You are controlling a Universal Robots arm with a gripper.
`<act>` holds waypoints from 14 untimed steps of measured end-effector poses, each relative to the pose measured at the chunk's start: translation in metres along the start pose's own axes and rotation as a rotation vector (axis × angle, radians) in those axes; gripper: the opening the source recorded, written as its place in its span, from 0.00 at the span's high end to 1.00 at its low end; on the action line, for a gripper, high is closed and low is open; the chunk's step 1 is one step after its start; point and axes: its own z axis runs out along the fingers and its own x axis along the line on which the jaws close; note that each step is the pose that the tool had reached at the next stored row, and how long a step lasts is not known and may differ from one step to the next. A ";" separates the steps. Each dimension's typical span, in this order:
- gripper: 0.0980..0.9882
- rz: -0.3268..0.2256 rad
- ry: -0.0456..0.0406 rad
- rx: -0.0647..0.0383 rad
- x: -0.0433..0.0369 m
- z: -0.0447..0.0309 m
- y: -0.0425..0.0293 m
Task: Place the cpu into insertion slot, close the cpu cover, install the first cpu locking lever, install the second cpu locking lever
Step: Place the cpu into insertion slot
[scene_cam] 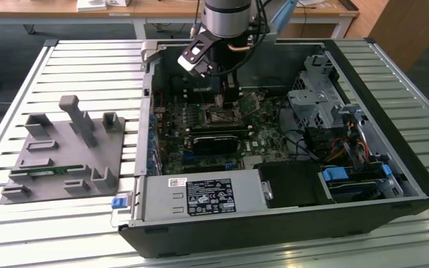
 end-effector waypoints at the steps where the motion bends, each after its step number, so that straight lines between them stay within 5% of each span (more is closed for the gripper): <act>1: 0.52 0.000 -0.0001 0.000 0.0002 0.0016 -0.0001; 14: 0.52 -0.001 0.0001 0.000 0.0032 0.0154 -0.0045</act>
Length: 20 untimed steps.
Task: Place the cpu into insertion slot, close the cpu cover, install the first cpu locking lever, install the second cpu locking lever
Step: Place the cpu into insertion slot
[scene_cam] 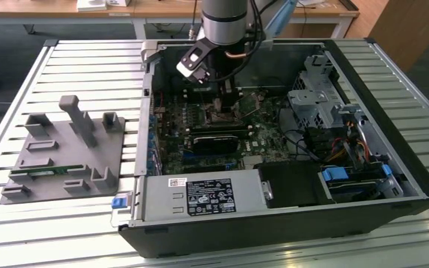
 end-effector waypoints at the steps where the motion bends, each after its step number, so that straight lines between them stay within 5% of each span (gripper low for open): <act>1: 0.52 0.000 0.0000 0.000 0.0003 0.0010 -0.0002; 20: 0.52 0.005 -0.0009 0.000 0.0056 0.0216 -0.0051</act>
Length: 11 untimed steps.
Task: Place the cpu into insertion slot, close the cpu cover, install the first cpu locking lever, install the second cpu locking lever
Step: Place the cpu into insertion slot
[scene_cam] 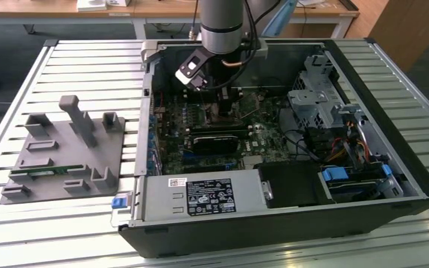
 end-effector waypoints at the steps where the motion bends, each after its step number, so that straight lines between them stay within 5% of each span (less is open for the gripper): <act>1: 0.52 0.002 -0.0001 0.000 0.0000 0.0010 -0.0001; 11: 0.52 0.003 -0.0002 0.001 0.0001 0.0066 -0.0005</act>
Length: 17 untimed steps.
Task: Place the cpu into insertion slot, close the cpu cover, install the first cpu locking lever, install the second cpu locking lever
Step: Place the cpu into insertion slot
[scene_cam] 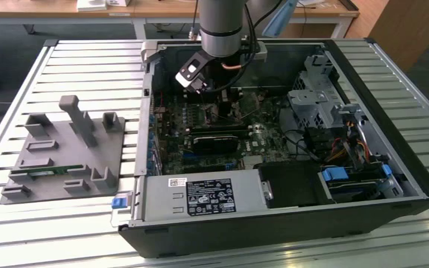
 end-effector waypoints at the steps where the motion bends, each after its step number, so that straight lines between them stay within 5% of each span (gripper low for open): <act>1: 0.52 0.000 0.0000 0.000 0.0000 0.0003 0.0000; 17: 0.52 0.001 -0.0002 0.004 0.0001 0.0092 -0.0010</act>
